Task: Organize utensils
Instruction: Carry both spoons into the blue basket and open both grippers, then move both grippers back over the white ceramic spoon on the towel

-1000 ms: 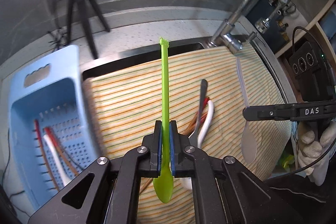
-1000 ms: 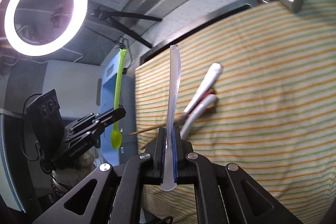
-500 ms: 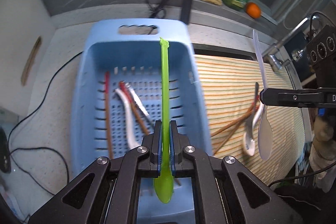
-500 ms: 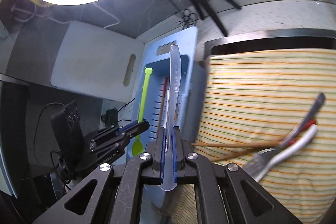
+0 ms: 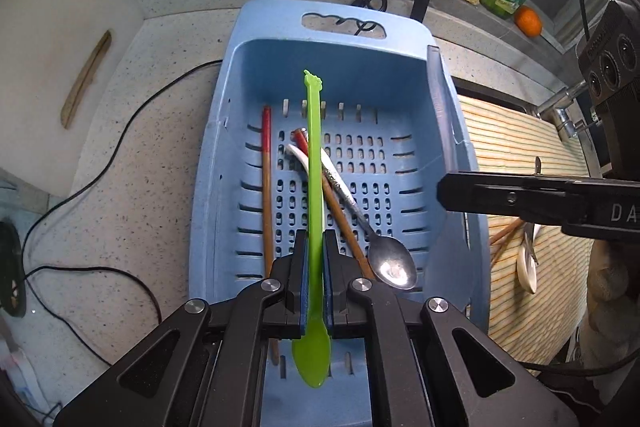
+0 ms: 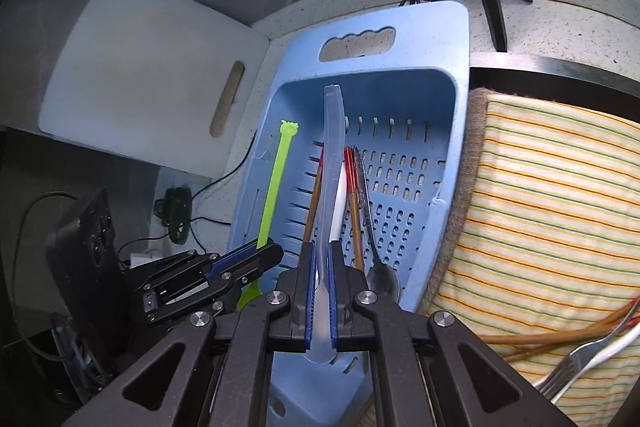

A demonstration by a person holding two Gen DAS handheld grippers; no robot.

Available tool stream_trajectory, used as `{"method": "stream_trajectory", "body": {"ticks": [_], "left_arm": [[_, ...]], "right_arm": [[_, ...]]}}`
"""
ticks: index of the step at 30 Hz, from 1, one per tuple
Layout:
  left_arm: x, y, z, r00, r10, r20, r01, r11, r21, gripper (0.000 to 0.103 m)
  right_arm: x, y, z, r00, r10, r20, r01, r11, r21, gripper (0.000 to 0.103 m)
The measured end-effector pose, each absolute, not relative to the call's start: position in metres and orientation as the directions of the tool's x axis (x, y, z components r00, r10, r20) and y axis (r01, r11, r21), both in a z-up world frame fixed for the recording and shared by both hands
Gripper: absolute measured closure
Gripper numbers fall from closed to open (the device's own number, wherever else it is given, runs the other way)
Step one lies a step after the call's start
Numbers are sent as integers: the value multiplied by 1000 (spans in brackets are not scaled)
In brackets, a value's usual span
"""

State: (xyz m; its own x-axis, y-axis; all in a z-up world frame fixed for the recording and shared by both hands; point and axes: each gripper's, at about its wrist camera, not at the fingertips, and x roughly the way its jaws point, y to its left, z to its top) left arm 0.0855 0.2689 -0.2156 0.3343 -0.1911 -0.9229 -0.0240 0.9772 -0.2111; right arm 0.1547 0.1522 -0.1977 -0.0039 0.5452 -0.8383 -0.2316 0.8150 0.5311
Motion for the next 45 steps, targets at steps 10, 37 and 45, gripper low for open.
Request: {"method": "stream_trajectory", "body": {"ticks": [10,37,45], "left_arm": [[93,273,-226,317,-194,-928,-48,974,-220,98],[53,232,-153,477,-59,-877,-37,996,-87,81],[21,185,-109,553,54,-831,-101,995,-3,54]], "right_arm": [[160,163,-216,-13,486,-874,-238,847,475,98],[143,111,-154,52,546,-836,-352,794,496,81],[130,63,-108,125,582,-804,-485,743,462,71]]}}
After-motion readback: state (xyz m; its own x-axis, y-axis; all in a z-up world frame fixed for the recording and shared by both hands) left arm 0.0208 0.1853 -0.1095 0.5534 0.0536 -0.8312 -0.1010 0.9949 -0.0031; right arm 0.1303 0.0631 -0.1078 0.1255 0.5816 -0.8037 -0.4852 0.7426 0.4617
